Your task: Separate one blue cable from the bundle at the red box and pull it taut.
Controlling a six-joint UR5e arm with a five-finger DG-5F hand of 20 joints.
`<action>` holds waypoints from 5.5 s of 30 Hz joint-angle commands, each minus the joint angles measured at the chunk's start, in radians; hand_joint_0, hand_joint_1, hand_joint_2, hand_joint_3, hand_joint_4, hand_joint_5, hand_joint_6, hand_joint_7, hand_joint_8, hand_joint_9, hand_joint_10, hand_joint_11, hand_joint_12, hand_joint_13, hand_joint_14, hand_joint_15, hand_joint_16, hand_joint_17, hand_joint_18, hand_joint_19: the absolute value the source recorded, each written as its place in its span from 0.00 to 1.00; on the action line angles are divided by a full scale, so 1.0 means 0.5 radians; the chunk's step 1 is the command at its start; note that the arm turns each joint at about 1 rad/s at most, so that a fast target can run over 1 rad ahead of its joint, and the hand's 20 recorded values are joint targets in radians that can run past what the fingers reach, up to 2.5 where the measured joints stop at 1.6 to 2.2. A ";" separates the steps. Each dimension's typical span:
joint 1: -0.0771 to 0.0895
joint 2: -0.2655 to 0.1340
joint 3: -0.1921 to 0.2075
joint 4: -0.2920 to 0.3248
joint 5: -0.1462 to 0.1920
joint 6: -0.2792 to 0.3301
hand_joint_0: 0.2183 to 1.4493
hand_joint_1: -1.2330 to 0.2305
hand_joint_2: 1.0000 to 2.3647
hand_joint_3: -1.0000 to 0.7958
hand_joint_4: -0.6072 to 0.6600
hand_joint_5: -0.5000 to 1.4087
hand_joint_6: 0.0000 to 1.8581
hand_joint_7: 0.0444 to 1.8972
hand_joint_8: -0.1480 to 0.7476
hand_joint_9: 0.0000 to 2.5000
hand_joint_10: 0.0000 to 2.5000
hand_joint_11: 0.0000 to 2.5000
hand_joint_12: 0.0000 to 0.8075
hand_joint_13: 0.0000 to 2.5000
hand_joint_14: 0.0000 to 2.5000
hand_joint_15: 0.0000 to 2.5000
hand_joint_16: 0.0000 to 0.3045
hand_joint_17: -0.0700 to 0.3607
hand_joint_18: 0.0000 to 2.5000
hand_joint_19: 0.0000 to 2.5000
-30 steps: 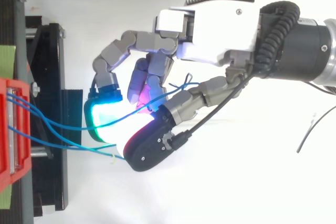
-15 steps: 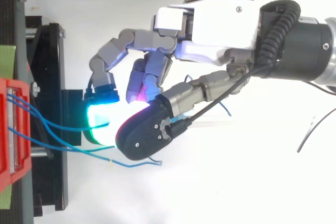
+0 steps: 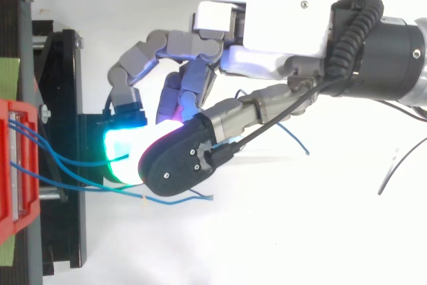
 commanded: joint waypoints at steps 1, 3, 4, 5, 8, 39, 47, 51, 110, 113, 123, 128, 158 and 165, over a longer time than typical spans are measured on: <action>-0.003 0.000 0.000 0.007 -0.004 0.000 0.31 0.44 0.01 0.36 0.46 0.19 0.49 0.52 0.32 0.54 0.21 0.59 0.28 0.49 0.01 0.47 0.02 0.20 0.23 0.35; -0.003 0.000 -0.003 0.007 -0.004 0.000 0.31 0.41 0.01 0.40 0.46 0.19 0.49 0.51 0.34 0.54 0.25 0.56 0.31 0.50 0.01 0.46 0.03 0.21 0.24 0.33; -0.003 0.000 0.000 0.007 -0.001 0.000 0.31 0.39 0.01 0.41 0.46 0.19 0.49 0.51 0.34 0.54 0.26 0.55 0.32 0.50 0.01 0.47 0.03 0.21 0.25 0.33; -0.003 0.000 0.000 0.007 -0.004 0.000 0.31 0.39 0.01 0.41 0.46 0.19 0.49 0.51 0.35 0.54 0.26 0.55 0.31 0.50 0.01 0.46 0.03 0.21 0.25 0.33; -0.003 0.000 0.000 0.007 -0.004 -0.003 0.31 0.36 0.01 0.43 0.46 0.19 0.49 0.51 0.35 0.53 0.27 0.54 0.32 0.50 0.01 0.47 0.03 0.21 0.25 0.33; 0.000 0.000 -0.073 0.050 -0.004 -0.104 0.32 0.51 0.00 0.31 0.46 0.19 0.49 0.50 0.30 0.53 0.21 0.60 0.26 0.48 0.01 0.48 0.01 0.19 0.23 0.35; 0.000 -0.003 -0.073 0.084 -0.004 -0.120 0.31 0.37 0.01 0.42 0.47 0.19 0.49 0.51 0.35 0.53 0.27 0.54 0.31 0.50 0.01 0.46 0.03 0.21 0.25 0.33; 0.000 0.000 -0.073 0.084 -0.004 -0.138 0.31 0.34 0.01 0.44 0.46 0.19 0.50 0.50 0.36 0.53 0.27 0.55 0.31 0.50 0.01 0.47 0.03 0.21 0.25 0.33; 0.034 0.000 -0.076 0.096 0.024 -0.074 0.20 0.40 0.00 0.28 0.50 0.18 0.48 0.43 0.31 0.46 0.35 0.47 0.27 0.43 0.00 0.48 0.01 0.19 0.16 0.33; 0.037 0.000 -0.073 0.090 0.024 -0.074 0.20 0.40 0.00 0.28 0.50 0.19 0.47 0.43 0.31 0.47 0.35 0.47 0.26 0.43 0.00 0.47 0.02 0.19 0.16 0.33; 0.049 0.000 -0.073 0.093 0.033 -0.080 0.30 0.34 0.00 0.28 0.48 0.19 0.47 0.48 0.27 0.49 0.24 0.56 0.22 0.43 0.01 0.48 0.00 0.16 0.16 0.33; 0.052 -0.003 -0.076 0.093 0.036 -0.077 0.33 0.34 0.00 0.32 0.45 0.19 0.47 0.49 0.27 0.50 0.24 0.56 0.21 0.44 0.01 0.48 0.00 0.16 0.17 0.34; 0.040 0.006 -0.073 -0.045 0.024 -0.196 0.34 0.29 0.01 0.44 0.42 0.19 0.48 0.51 0.28 0.50 0.23 0.58 0.22 0.44 0.01 0.49 0.00 0.16 0.17 0.34; 0.037 0.055 -0.073 -0.067 0.020 -0.325 0.34 0.29 0.01 0.45 0.42 0.19 0.48 0.51 0.27 0.50 0.21 0.58 0.22 0.44 0.01 0.49 0.00 0.16 0.17 0.34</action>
